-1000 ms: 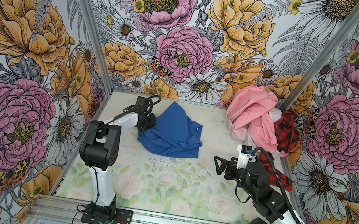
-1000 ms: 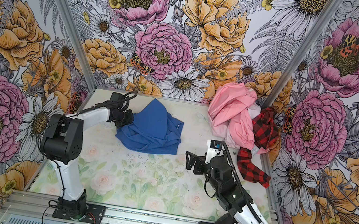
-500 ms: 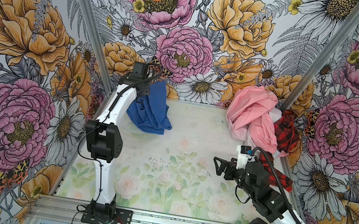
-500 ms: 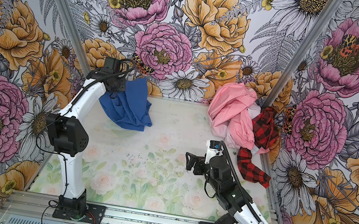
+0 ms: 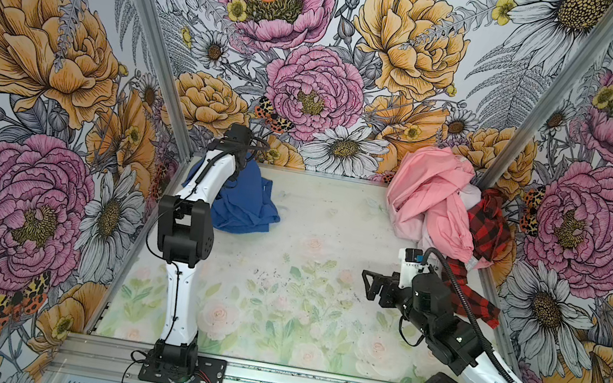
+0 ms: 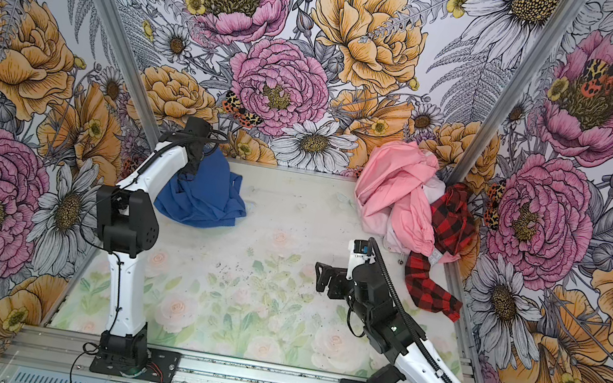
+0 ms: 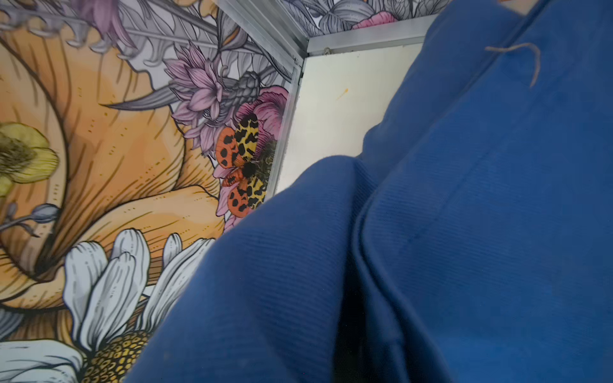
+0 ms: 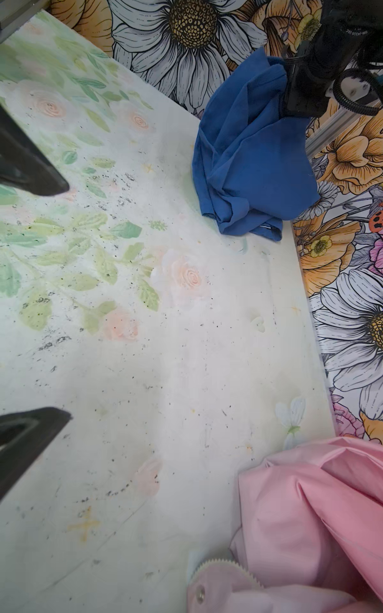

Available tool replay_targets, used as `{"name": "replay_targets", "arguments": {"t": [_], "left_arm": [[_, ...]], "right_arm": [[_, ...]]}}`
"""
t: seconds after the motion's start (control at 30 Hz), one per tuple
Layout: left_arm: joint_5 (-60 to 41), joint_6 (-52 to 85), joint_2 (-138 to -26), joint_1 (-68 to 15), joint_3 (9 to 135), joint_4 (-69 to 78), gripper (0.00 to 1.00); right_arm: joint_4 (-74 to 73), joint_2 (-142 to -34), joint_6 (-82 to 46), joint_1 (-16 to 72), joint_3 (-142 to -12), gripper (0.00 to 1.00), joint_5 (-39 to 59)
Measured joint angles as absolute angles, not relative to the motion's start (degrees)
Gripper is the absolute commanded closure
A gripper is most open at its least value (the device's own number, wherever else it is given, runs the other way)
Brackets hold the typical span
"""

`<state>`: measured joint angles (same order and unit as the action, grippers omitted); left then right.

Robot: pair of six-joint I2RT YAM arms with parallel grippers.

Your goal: Pick out a specific cloth from the pile

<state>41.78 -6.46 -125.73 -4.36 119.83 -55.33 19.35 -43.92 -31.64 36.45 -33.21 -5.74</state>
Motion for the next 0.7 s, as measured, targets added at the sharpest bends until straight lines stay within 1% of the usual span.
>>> {"name": "replay_targets", "arguments": {"t": [0.17,0.3,0.37,0.47,0.53,0.7], "left_arm": [[47.5,-12.1,-126.6,-11.8,121.0,-52.2,1.00],[46.1,-13.7,-128.8,-18.0,121.5,-50.7,1.00],[41.5,-12.9,-129.6,-19.7,121.1,-50.7,1.00],[30.2,-8.8,-129.9,-19.6,119.4,-50.7,1.00],[21.1,-5.0,-129.9,-17.6,118.4,-50.7,1.00],[2.3,2.7,-129.9,-10.2,117.4,-50.7,1.00]], "right_arm": [[19.5,-44.4,-31.6,36.4,-33.5,0.01,-5.7],[19.5,-44.3,-31.7,36.4,-33.5,0.01,-5.7],[19.5,-44.0,-31.7,36.4,-33.5,0.01,-5.7],[19.6,-43.1,-31.7,36.4,-33.5,0.01,-5.7],[19.5,-42.7,-31.7,36.4,-33.5,0.01,-5.8],[19.5,-42.7,-31.6,36.4,-33.5,0.01,-5.7]]}}
